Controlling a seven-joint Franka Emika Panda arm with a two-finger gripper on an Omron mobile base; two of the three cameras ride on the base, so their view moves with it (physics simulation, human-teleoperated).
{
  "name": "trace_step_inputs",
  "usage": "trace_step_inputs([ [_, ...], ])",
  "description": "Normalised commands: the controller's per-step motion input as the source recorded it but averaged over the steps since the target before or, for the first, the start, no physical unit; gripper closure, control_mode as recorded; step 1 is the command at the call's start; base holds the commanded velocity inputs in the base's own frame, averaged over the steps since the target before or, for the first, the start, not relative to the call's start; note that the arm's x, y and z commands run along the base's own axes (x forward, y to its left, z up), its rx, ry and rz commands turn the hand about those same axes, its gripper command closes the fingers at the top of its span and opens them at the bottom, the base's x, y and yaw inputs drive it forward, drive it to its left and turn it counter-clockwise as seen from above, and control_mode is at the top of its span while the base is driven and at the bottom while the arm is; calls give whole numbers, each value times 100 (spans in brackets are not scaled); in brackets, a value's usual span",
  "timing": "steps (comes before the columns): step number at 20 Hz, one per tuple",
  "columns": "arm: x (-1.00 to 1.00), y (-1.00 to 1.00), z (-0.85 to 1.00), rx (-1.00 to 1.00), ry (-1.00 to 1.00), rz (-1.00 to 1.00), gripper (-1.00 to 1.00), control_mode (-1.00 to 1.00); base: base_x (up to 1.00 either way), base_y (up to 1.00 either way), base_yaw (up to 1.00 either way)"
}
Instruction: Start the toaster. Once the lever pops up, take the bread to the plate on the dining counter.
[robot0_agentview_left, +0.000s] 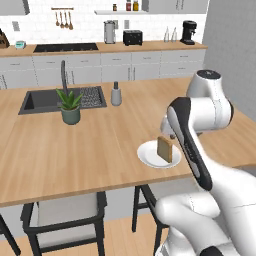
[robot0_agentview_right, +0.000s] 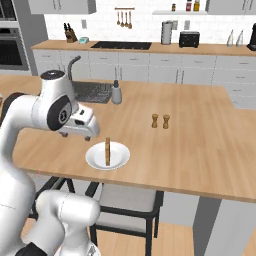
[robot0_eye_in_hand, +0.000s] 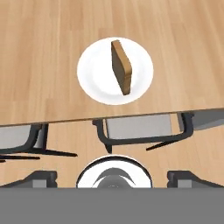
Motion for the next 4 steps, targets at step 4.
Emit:
trace_step_inputs([
  [4, -57, 0, 5, 0, -5, 0, -100, -100, 0, 0, 0],
])
